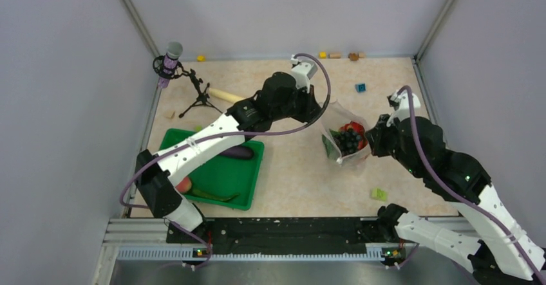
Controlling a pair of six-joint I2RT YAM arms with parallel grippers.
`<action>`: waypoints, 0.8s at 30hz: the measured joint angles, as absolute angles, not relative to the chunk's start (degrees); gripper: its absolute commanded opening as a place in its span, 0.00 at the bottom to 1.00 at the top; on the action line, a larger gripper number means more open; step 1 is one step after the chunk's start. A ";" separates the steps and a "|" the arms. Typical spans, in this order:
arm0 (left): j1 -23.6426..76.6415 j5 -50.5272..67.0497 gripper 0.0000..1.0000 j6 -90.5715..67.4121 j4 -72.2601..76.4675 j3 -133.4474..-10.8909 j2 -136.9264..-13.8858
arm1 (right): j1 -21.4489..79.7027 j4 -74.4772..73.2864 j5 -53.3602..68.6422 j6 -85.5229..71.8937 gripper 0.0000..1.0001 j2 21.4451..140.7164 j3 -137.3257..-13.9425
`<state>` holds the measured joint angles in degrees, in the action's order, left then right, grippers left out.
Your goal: Place the food in the zip-top bag and seal the zipper
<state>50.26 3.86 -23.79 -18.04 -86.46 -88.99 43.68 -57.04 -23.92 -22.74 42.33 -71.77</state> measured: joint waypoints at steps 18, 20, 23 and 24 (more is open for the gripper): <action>49.91 3.38 0.42 -25.98 -12.03 -69.80 -90.24 | 43.70 -41.91 -13.67 -19.88 0.00 37.67 -48.49; 49.91 3.46 0.48 -26.00 -11.51 -68.60 -89.34 | 43.68 -40.75 -13.87 -19.55 0.00 34.11 -46.92; 49.91 3.62 0.52 -26.04 -9.69 -66.30 -86.76 | 43.68 -39.46 -14.02 -19.49 0.00 34.87 -47.75; 49.91 3.62 0.55 -26.09 -9.23 -65.65 -85.73 | 43.68 -39.44 -14.04 -19.49 0.00 36.71 -48.40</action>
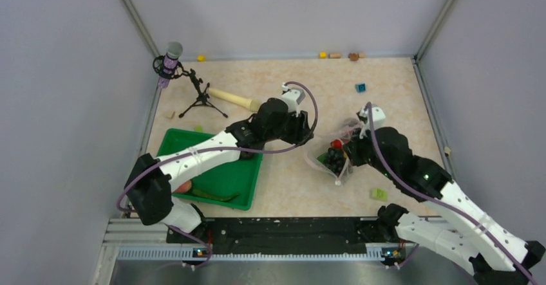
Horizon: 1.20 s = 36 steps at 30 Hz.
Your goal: Place the food in the zip-top bag and seal the zipper
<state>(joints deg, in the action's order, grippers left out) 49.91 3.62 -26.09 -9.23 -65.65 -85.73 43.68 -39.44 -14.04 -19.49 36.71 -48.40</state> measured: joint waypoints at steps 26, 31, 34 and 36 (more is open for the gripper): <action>45.80 -30.59 0.97 -44.25 -18.94 -44.71 -58.37 | 43.68 -20.99 -12.80 -25.28 0.00 47.55 -35.88; 39.83 -33.08 0.97 -53.63 -25.08 -41.15 -57.04 | 43.68 -19.22 -12.99 -25.78 0.00 44.31 -33.30; 36.67 -33.91 0.97 -57.78 -27.64 -38.87 -54.72 | 43.68 -17.96 -12.97 -26.46 0.00 43.88 -32.56; 35.00 -35.14 0.97 -60.95 -30.22 -38.24 -53.78 | 43.68 -17.34 -12.93 -26.87 0.00 43.92 -31.66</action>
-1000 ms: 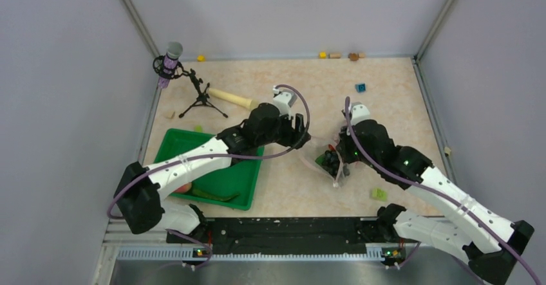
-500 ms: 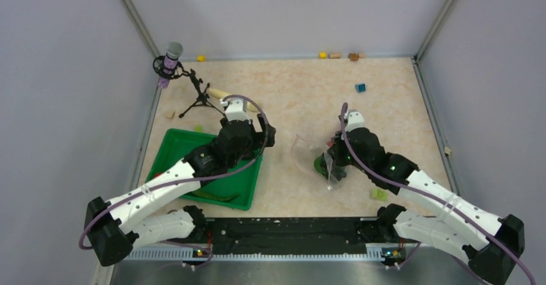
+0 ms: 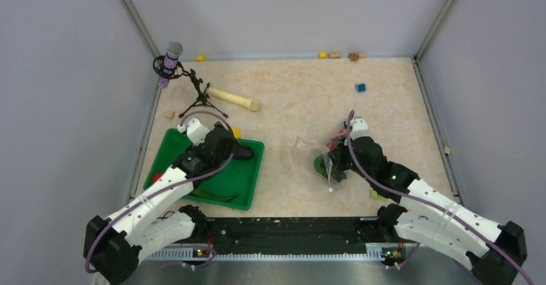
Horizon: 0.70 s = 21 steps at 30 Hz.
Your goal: Place the food in the zip-top bag and seal the zipper
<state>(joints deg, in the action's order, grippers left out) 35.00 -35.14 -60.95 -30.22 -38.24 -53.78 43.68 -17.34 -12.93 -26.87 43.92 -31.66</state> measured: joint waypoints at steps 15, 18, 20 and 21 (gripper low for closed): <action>28.51 -37.30 0.97 -73.97 -34.28 -30.94 -52.73 | 43.68 -15.62 -12.82 -27.68 0.00 43.86 -29.98; 27.62 -36.34 0.96 -74.70 -31.16 -29.10 -52.95 | 43.68 -15.84 -12.95 -27.68 0.00 42.74 -29.58; 27.00 -35.59 0.96 -75.24 -29.10 -28.38 -53.89 | 43.68 -15.79 -12.97 -27.68 0.00 41.93 -29.54; 26.63 -35.22 0.96 -75.48 -28.05 -28.12 -54.63 | 43.68 -15.79 -12.99 -27.68 0.00 41.52 -29.52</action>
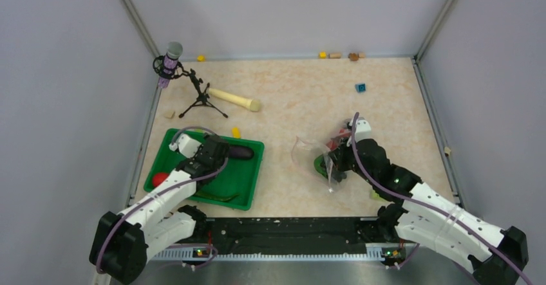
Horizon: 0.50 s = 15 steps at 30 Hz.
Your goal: Place the food in the zip-top bag and seal the zipper
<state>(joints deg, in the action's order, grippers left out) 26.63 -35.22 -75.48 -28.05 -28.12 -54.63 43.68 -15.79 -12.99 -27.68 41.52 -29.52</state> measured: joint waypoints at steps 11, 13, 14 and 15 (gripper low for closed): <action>22.87 -29.69 0.89 -76.58 -17.54 -27.16 -64.86 | 43.68 -15.79 -12.99 -27.68 0.00 40.93 -29.45; 22.50 -29.52 0.88 -76.53 -16.34 -27.51 -66.15 | 43.68 -15.84 -13.02 -27.68 0.00 40.84 -29.19; 22.31 -29.41 0.86 -76.53 -15.84 -27.77 -66.74 | 43.68 -15.79 -13.02 -27.66 0.00 40.86 -29.12; 22.15 -29.36 0.85 -76.53 -15.42 -27.92 -67.18 | 43.68 -15.81 -13.02 -27.66 0.00 40.84 -29.08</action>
